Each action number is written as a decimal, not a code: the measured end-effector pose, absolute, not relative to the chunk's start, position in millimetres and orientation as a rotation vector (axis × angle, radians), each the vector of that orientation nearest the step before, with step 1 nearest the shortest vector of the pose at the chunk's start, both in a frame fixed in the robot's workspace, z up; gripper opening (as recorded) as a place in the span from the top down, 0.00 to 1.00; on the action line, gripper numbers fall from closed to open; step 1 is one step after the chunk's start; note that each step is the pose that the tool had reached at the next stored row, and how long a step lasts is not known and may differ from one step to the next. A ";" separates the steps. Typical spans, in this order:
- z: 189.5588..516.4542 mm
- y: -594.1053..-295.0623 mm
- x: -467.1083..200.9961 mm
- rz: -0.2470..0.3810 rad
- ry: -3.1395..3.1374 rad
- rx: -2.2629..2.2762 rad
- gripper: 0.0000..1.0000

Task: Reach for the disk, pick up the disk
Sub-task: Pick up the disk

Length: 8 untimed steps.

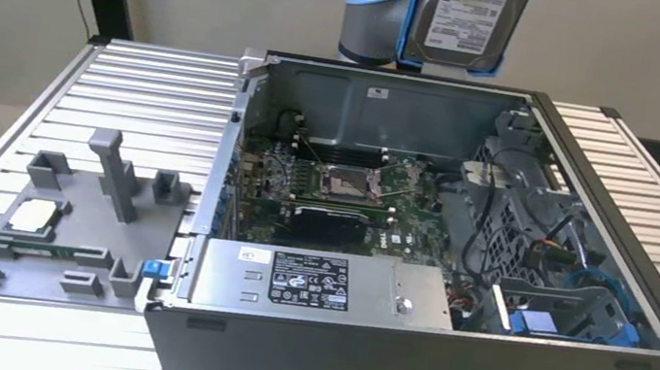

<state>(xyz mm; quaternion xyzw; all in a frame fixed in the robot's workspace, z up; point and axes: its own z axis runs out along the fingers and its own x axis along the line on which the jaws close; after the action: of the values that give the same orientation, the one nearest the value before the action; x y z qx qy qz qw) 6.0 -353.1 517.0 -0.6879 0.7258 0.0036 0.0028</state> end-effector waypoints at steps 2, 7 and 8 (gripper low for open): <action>516.9 -353.1 12.9 0.011 2.276 -2.157 1.00; 516.8 -353.1 27.2 0.012 2.276 -2.157 1.00; 516.8 -353.1 30.2 0.012 2.276 -2.157 1.00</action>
<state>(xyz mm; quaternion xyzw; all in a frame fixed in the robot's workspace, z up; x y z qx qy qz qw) 30.2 -353.1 516.8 -0.6879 0.7258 0.0037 0.0029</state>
